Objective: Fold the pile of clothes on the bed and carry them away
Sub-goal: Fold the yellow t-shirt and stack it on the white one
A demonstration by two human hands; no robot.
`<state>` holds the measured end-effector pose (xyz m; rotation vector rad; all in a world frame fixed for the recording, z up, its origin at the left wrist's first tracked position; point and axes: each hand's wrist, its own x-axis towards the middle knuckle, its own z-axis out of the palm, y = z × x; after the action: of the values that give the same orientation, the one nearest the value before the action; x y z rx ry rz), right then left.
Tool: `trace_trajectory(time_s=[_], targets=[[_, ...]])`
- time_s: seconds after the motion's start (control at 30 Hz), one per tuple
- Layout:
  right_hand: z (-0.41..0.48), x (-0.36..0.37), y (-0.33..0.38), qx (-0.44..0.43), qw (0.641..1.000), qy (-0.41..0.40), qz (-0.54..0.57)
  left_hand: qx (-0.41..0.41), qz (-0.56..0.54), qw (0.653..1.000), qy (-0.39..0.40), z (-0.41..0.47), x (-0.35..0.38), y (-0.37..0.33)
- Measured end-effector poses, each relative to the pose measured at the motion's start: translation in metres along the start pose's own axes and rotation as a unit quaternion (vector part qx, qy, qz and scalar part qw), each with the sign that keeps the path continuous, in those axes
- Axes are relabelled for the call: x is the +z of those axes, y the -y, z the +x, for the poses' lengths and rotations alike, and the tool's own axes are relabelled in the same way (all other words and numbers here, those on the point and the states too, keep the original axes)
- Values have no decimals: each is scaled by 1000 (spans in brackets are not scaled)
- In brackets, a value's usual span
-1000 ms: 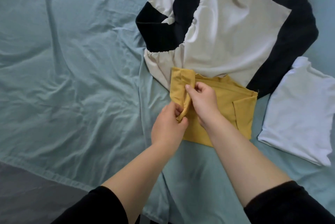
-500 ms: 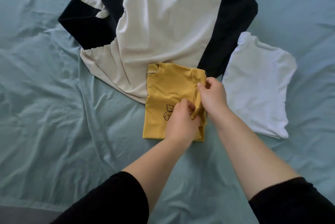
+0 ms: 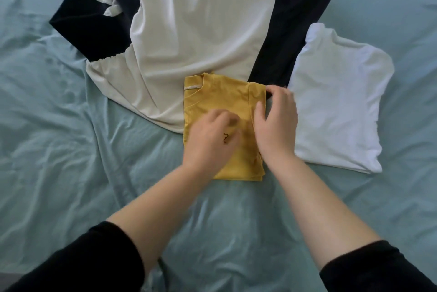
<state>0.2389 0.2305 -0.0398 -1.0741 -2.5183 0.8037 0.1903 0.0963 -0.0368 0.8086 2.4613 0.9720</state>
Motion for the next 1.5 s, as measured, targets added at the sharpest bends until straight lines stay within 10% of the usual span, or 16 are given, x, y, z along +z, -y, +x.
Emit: trace_trajectory(time_s=[0.07,0.17,0.5,0.67,0.83,1.1,1.5], targets=[[-19,9,-4,-107,990,41,-79,72,142,986,-52,14,-16,21],[-53,27,-19,-115,964,160,-179,91,266,955,93,37,-15,45],[-147,-1,-45,-40,963,221,-149,80,337,913,214,-8,-8,68],[-119,-8,-23,269,938,103,192,-107,91,986,93,-59,-21,54],[-59,6,-17,388,889,127,207,-333,-105,937,-25,-38,-13,33],[-82,-8,-14,340,899,121,248,-296,-256,916,-85,-52,-18,0],[-26,-161,-56,247,929,-68,268,-165,-399,902,26,10,-2,-156]])
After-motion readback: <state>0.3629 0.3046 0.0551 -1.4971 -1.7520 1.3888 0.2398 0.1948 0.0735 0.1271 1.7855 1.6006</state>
